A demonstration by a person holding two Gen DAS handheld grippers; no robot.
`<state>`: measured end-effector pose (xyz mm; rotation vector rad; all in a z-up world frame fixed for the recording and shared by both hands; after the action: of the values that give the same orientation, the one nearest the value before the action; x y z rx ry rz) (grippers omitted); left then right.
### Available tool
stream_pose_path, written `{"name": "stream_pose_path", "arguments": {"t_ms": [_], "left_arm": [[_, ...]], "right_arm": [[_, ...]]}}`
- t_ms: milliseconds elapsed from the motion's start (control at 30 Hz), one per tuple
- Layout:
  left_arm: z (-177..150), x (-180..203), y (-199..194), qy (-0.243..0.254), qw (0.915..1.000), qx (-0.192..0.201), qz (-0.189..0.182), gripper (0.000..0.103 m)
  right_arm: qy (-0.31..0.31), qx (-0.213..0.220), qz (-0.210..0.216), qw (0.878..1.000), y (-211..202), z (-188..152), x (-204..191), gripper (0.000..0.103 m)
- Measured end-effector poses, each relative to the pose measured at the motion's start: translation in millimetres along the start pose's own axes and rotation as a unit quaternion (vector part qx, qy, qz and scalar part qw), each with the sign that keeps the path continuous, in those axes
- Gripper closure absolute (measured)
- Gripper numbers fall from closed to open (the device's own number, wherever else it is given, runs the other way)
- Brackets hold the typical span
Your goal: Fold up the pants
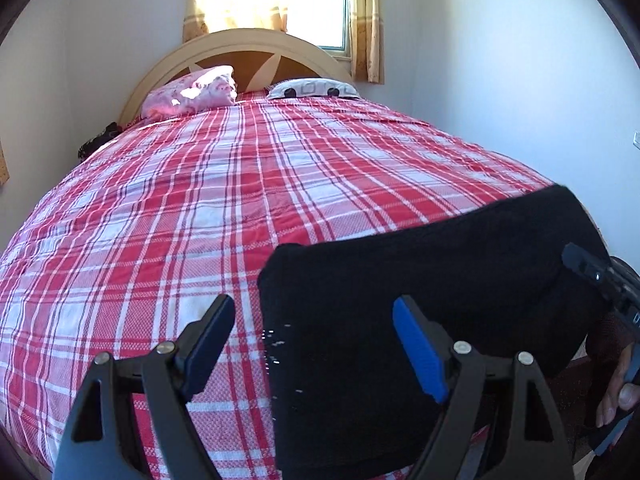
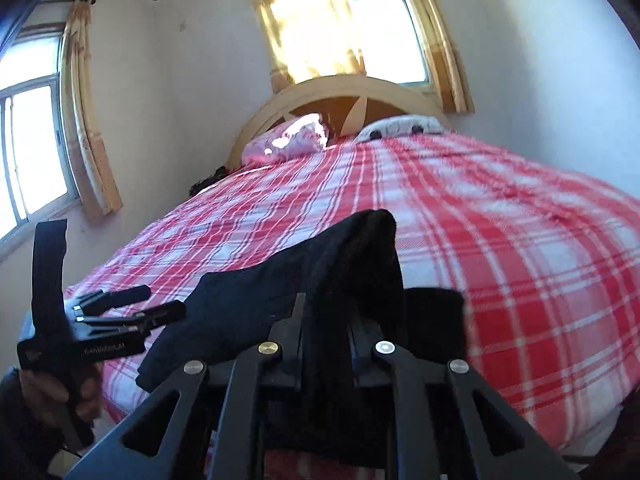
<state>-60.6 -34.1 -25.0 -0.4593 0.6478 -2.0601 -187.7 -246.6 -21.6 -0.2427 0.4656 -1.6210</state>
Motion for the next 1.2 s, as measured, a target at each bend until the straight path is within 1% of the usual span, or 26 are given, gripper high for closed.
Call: {"name": "stream_pose_path", "arguments": {"t_ms": [33,67,100,167,267,300,333,433,500,533,600,633,667,700,767,867,900,1000,1033,1100,1200], "left_arm": [[1,2,2,-0.001,1.0000,-0.002,-0.001,0.019],[1,5,5,0.000,1.0000,-0.005,-0.002,0.019],[1,8,8,0.003,1.0000,-0.008,-0.001,0.019],[0,15,15,0.011,0.9998,-0.012,0.005,0.019],[-4,27,28,0.034,0.9987,-0.027,0.026,0.019],[-5,30,32,0.042,0.9979,-0.033,0.037,0.019],[-6,33,37,0.050,0.9968,-0.040,0.048,0.019],[-7,34,42,0.054,0.9954,-0.054,0.059,0.019],[-7,33,41,0.051,0.9955,-0.052,0.061,0.018],[-7,33,41,0.052,0.9952,-0.052,0.064,0.016],[-8,32,43,0.051,0.9950,-0.054,0.067,0.014],[-8,31,44,0.048,0.9950,-0.056,0.068,0.013],[-8,31,45,0.046,0.9949,-0.057,0.069,0.011],[-8,31,46,0.044,0.9947,-0.059,0.071,0.011],[-7,29,48,0.039,0.9945,-0.063,0.075,0.007],[-6,27,50,0.030,0.9945,-0.069,0.072,0.007],[-6,27,51,0.029,0.9944,-0.070,0.073,0.007],[-6,28,53,0.030,0.9939,-0.073,0.077,0.006],[-6,28,53,0.029,0.9939,-0.074,0.076,0.006],[-6,27,55,0.027,0.9936,-0.078,0.077,0.006],[-4,26,59,0.020,0.9930,-0.083,0.082,0.003]], "right_arm": [[-0.006,0.000,-0.012,1.000,-2,-1,3,0.087],[-0.004,-0.007,-0.028,1.000,-2,-5,11,0.087],[0.005,-0.015,-0.036,0.999,-1,-9,18,0.087],[0.029,-0.035,-0.040,0.998,6,-22,34,0.087],[0.029,-0.051,-0.047,0.997,22,-42,43,0.085],[0.027,-0.040,-0.050,0.998,23,-45,43,0.082],[0.026,-0.034,-0.051,0.998,22,-45,44,0.081],[0.027,-0.043,-0.047,0.998,20,-42,45,0.075],[0.053,-0.049,-0.042,0.996,13,-37,53,0.067],[0.066,-0.044,-0.046,0.996,11,-34,57,0.066],[0.086,-0.016,-0.064,0.994,-4,-26,60,0.062],[0.085,-0.004,-0.073,0.994,-10,-23,59,0.061],[0.079,0.003,-0.078,0.994,-13,-19,57,0.057],[0.068,0.009,-0.078,0.995,-14,-15,51,0.054],[0.041,0.011,-0.077,0.996,-10,-9,40,0.053],[0.009,0.013,-0.095,0.995,4,-3,26,0.053],[0.007,0.010,-0.099,0.995,11,-1,27,0.053],[0.017,-0.012,-0.087,0.996,33,-2,31,0.053],[0.015,-0.019,-0.093,0.995,39,-4,31,0.053],[0.008,-0.047,-0.110,0.993,56,-9,32,0.053],[-0.006,-0.047,-0.126,0.991,62,-10,28,0.052]]}}
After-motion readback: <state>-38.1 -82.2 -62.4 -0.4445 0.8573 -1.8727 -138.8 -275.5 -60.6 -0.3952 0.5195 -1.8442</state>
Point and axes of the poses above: each gripper's, at about its wrist camera, not at the fingertips, and y roughly the way its jaws point, x to its right, z to its top, the point moved 2 cm from there along y, roughly the way its jaws point, and after that the axes turned 3 degrees about -z, right-handed, at the moved point
